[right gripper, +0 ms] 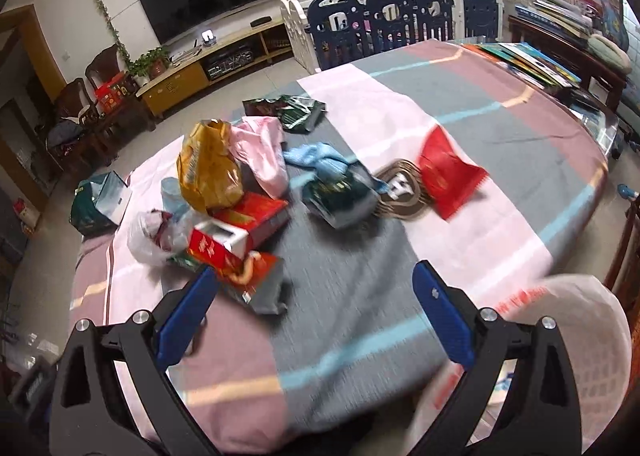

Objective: Collect trash
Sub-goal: 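Grasp the green snack wrapper with the right tool while the left tool grasps the white tissue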

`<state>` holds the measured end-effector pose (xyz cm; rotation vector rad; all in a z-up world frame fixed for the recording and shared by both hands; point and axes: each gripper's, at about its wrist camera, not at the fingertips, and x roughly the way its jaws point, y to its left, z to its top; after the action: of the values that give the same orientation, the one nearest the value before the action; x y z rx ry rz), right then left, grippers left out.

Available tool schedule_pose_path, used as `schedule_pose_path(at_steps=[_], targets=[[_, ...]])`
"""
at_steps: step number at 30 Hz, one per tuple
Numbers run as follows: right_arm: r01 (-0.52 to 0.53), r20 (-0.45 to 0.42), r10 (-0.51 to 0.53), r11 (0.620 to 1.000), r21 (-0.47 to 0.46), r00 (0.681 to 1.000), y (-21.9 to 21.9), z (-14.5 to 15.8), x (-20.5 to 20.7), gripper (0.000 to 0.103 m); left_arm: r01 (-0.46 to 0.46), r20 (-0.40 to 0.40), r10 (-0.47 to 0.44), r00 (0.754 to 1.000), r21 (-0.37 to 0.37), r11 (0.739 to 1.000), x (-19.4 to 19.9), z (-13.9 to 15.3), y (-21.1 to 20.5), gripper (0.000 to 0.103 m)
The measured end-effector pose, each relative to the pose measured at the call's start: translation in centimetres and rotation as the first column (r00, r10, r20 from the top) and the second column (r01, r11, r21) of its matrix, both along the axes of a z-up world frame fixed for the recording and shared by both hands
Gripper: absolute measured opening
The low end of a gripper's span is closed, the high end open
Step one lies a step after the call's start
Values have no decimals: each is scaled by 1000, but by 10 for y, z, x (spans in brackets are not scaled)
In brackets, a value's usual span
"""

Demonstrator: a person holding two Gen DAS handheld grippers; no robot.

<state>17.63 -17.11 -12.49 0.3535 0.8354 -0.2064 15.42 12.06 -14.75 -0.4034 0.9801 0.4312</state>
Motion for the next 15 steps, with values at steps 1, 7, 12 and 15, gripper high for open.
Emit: schedule_pose_path(at_steps=[1,7,12,15], targets=[[0,-6,0,1000,-7,1000,4,-2,12,96,-3,-4,3,1000,-4,1000,1,-1,1,99],[-31,-52,31,1000,1,998,20,-25,55,96,-25,-1,25,1000,-11,1000,1,-1,5,99],[-91,-59,94,995,37,994,36,-34,64,79,-49,-5,49,999,-18,999,2,-4,9,99],[-162,-85,165,986,41,983,48,-41,64,47,-59,-13,59,998,-24,998,2,-6,10,99]])
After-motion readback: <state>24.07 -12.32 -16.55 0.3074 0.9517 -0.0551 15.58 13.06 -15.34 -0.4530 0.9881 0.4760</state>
